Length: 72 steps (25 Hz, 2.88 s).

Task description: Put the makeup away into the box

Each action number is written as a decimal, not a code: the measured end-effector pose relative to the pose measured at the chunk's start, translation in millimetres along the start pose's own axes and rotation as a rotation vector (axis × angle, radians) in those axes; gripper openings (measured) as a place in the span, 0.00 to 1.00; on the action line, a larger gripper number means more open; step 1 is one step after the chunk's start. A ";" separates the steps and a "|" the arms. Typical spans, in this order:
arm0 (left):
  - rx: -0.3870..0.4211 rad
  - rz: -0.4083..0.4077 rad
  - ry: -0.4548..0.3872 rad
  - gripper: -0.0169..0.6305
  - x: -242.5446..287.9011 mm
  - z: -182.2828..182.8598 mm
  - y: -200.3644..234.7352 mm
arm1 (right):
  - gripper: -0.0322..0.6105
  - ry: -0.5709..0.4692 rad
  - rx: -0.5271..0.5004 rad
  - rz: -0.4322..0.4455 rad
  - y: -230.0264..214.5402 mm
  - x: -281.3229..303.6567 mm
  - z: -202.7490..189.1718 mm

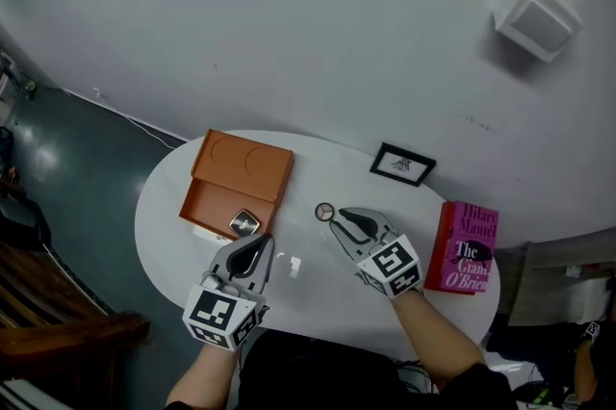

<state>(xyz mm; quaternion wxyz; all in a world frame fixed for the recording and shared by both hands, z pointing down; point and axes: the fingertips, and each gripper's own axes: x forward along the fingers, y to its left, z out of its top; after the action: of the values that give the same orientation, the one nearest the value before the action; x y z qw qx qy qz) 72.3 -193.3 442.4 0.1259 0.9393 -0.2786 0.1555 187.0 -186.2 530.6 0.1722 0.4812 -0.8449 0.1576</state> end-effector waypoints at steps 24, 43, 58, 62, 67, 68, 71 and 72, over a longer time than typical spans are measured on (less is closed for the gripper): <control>-0.075 -0.014 0.171 0.05 14.8 -75.9 22.1 | 0.42 0.399 0.004 -0.057 -30.7 102.8 -133.7; 0.003 -0.072 0.040 0.05 -52.4 -27.3 49.9 | 0.40 0.271 -0.001 -0.171 5.5 39.3 -40.1; 0.004 0.045 -0.040 0.05 -80.6 2.8 50.0 | 0.40 0.158 0.004 -0.059 48.7 41.8 -2.3; 0.008 0.055 -0.048 0.05 -93.7 -0.2 77.8 | 0.40 0.161 -0.003 -0.036 78.7 62.6 8.5; 0.006 0.004 -0.053 0.05 -112.4 -2.6 121.7 | 0.40 0.163 -0.008 -0.078 100.6 102.3 32.2; 0.013 -0.018 -0.048 0.05 -116.3 -2.8 130.8 | 0.40 0.159 -0.005 -0.096 103.4 112.3 39.7; 0.042 -0.084 -0.037 0.05 -132.8 -4.0 156.7 | 0.40 0.154 0.006 -0.140 119.1 142.7 60.1; 0.048 -0.100 -0.034 0.05 -139.1 -5.2 165.6 | 0.40 0.159 0.008 -0.151 126.8 152.1 64.7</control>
<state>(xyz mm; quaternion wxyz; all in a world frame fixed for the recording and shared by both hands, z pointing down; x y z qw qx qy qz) -132.8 -258.9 421.5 0.1060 0.9574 -0.2294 0.1395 -4.6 -267.8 527.5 0.2479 0.5303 -0.7893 0.1853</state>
